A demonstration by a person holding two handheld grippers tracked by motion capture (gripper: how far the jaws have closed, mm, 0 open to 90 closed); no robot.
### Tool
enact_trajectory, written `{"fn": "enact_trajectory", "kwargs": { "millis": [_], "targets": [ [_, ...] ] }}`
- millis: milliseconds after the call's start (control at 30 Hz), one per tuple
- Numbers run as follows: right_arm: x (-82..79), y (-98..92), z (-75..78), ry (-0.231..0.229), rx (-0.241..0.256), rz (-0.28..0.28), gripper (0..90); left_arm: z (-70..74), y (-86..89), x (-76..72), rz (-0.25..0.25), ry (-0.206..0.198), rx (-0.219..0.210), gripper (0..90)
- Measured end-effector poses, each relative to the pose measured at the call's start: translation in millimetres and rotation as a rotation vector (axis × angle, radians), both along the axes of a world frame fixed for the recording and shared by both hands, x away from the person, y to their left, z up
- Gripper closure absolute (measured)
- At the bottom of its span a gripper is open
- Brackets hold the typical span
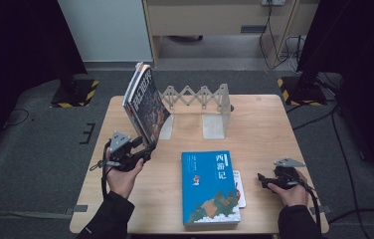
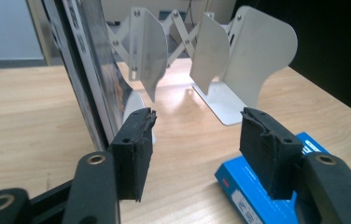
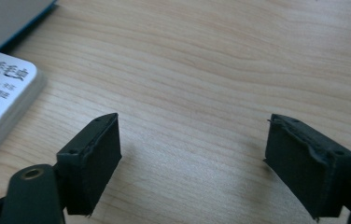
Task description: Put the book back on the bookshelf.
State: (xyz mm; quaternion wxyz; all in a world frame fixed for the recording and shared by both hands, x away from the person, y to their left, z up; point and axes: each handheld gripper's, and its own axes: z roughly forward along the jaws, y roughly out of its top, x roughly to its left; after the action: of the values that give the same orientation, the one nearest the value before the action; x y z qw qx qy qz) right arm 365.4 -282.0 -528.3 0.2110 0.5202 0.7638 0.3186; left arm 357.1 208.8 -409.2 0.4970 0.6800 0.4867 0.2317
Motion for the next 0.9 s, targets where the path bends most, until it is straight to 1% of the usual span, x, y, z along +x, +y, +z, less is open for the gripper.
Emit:
{"fn": "enact_trajectory", "kwargs": {
  "millis": [133, 200, 300, 333, 433, 533, 633, 700, 800, 833, 900],
  "targets": [
    [-2.2, 6.3, 6.5, -0.016, 0.024, 0.010, 20.8, -9.8, -1.7, -1.9, -0.013, 0.012, 0.006, 39.3],
    [-3.1, 10.0, 10.3, -0.028, 0.041, 0.019, 21.4, -16.1, -4.5, -2.5, -0.029, 0.025, 0.007, 37.9],
    [-4.2, 15.8, 15.4, -0.032, 0.077, 0.027, 22.6, -24.1, -9.3, -3.0, -0.051, 0.043, 0.016, 36.5],
    [-4.5, 17.3, 16.8, -0.032, 0.083, 0.038, 23.3, -26.8, -11.0, -3.3, -0.057, 0.051, 0.017, 36.3],
    [-6.5, 22.9, 21.0, -0.039, 0.111, 0.060, 24.0, -36.7, -17.0, -4.0, -0.084, 0.078, 0.021, 35.6],
    [-7.9, 28.6, 25.1, -0.042, 0.146, 0.081, 24.4, -48.1, -24.8, -3.8, -0.117, 0.109, 0.040, 34.8],
    [-9.4, 34.6, 28.7, -0.046, 0.162, 0.092, 24.4, -57.3, -34.0, -2.2, -0.149, 0.133, 0.071, 34.3],
    [-10.4, 38.3, 30.4, -0.050, 0.168, 0.108, 24.5, -61.9, -39.6, -1.3, -0.172, 0.143, 0.081, 33.9],
    [-12.0, 44.2, 32.5, -0.045, 0.188, 0.122, 24.5, -66.2, -46.0, 0.0, -0.190, 0.156, 0.080, 33.0],
    [-12.0, 45.7, 32.8, -0.050, 0.190, 0.126, 24.5, -67.8, -48.2, 0.3, -0.200, 0.160, 0.075, 32.6],
    [-12.5, 49.1, 33.3, -0.045, 0.205, 0.134, 24.3, -71.7, -52.5, 1.0, -0.223, 0.174, 0.077, 31.7]
  ]
}}
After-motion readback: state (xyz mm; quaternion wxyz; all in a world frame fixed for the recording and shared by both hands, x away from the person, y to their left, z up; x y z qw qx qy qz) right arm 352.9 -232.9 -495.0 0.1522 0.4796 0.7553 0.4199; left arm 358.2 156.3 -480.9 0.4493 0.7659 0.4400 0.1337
